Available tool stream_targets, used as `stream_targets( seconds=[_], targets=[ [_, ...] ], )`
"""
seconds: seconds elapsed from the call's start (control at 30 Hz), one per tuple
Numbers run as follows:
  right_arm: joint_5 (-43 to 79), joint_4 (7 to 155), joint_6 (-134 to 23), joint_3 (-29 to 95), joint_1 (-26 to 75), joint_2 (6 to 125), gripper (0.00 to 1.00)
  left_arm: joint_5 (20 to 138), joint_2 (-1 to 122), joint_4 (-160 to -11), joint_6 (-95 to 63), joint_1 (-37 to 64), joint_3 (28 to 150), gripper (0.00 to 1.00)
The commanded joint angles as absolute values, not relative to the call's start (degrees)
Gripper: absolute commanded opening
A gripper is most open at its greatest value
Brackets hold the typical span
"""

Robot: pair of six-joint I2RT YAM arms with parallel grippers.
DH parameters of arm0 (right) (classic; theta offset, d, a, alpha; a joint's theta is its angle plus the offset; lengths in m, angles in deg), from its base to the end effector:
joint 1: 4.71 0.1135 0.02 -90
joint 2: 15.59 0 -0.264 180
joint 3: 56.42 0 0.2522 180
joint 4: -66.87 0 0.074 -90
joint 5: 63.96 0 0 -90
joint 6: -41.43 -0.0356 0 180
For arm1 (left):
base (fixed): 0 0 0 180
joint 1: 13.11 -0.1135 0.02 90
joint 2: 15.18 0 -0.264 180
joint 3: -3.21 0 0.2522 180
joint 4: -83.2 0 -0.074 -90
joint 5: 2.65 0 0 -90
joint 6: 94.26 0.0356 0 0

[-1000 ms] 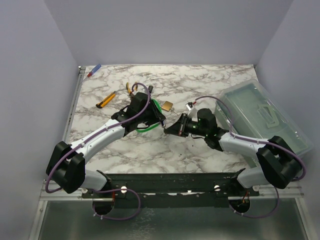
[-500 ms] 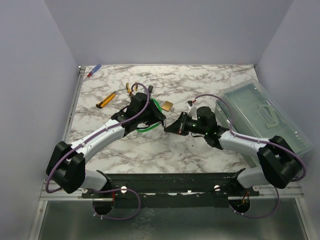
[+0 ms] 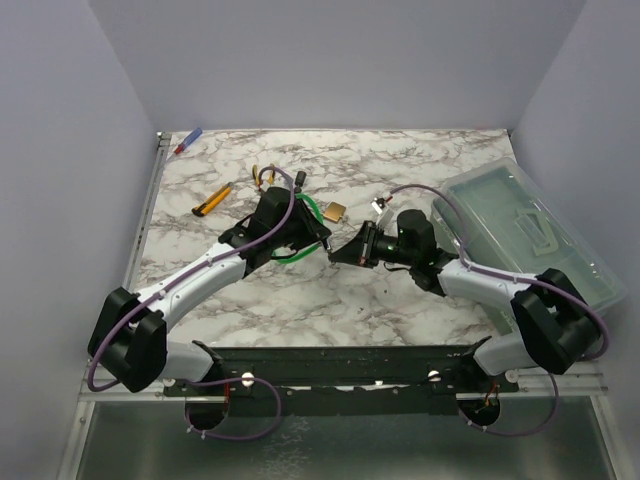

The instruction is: Unlock with the key

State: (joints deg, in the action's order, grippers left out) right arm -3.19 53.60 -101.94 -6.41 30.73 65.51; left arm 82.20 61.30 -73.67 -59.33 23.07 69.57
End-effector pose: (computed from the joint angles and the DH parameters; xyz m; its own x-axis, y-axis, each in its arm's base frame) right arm 0.2304 0.1853 0.2119 -0.8588 0.2484 -0.4481 -0.3278 0.4058 0.8532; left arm 0.2387 -0.1786 0.2659 -0.7851 -0.4374 -0.4385 0.0085 0.7003 -0.7138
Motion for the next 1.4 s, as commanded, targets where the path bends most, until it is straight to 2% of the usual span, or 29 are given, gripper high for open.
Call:
stream_targets(
  seconds=[0.0,0.1,0.2,0.33,0.5,0.83,1.03,1.37],
  targets=[
    [-2.4,45.8,-96.0,-3.6,29.3,66.5,0.00,73.3,60.1,-72.0,-60.2,24.5,68.6,0.00],
    [0.4,50.2,-97.6,-2.5,28.5,66.7,0.00,73.0,60.3,-72.0,-60.2,24.5,68.5,0.00],
    [-4.0,44.6,-105.3,-3.9,25.7,68.8,0.00,72.9,60.2,-72.5,-60.4,24.5,68.2,0.00],
    [-6.1,47.2,-102.1,-2.6,25.5,70.1,0.02,74.7,59.9,-72.8,-60.6,24.5,67.8,0.00],
    [-6.5,51.4,-98.3,-2.7,25.4,68.1,0.25,79.7,60.0,-72.9,-61.9,24.4,68.0,0.00],
    [-7.2,54.2,-97.0,-5.7,25.5,65.5,0.52,83.6,62.3,-75.4,-65.0,23.0,68.6,0.00],
    [-9.3,55.9,-95.4,-5.4,25.5,64.3,0.53,83.6,63.3,-76.2,-65.0,22.6,68.7,0.00],
    [-7.2,58.9,-94.6,-5.8,27.9,64.2,0.42,83.4,63.8,-77.0,-65.3,22.3,68.9,0.00]
  ],
)
